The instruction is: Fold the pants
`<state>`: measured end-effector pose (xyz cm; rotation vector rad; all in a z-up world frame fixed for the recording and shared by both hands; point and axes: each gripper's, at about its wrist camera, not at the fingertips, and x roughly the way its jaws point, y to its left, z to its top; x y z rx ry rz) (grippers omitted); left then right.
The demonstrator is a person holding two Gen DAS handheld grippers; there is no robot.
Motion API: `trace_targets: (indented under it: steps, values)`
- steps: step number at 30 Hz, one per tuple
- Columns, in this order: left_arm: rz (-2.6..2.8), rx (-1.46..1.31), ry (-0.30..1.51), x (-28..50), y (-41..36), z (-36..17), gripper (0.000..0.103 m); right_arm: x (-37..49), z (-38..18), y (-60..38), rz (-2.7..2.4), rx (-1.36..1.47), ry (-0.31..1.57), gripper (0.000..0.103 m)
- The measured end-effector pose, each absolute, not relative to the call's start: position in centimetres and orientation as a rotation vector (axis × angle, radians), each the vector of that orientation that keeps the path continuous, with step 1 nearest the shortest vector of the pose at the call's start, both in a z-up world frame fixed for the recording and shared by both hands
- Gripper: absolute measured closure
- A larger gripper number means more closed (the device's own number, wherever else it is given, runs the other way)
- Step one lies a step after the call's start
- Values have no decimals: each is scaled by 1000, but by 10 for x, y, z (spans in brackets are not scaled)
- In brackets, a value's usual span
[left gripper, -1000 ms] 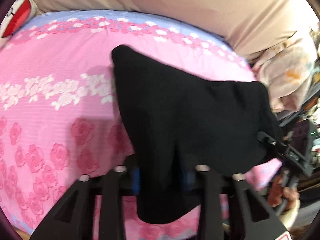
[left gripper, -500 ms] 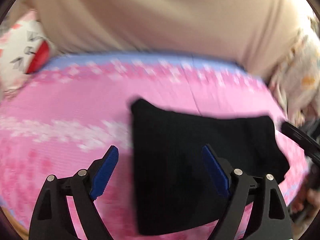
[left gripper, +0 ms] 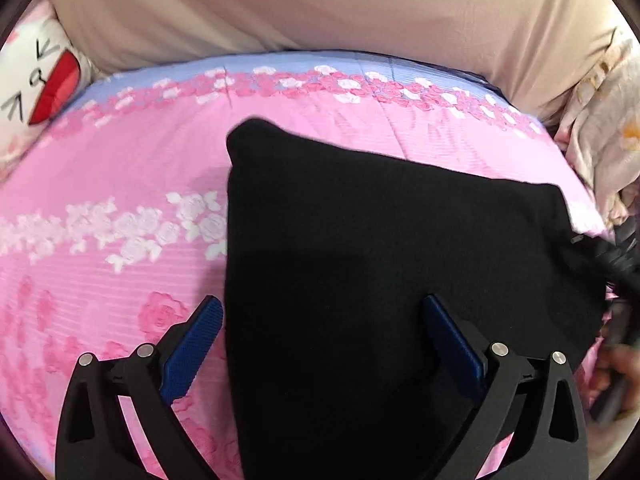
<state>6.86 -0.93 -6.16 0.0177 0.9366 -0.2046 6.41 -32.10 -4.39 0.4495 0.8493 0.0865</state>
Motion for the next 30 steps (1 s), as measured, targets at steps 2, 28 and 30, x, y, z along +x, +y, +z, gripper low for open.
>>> trace_targets:
  steps: [2, 28, 30]
  values:
    - [-186, 49, 920, 67, -13, -55, 5, 47, -19, -311, 30, 346, 768, 33]
    - [12, 222, 828, 65, -16, -55, 5, -23, -27, -276, 5, 0, 817, 14]
    - [12, 226, 827, 64, -16, -55, 5, -18, -49, -277, -27, -62, 857, 11]
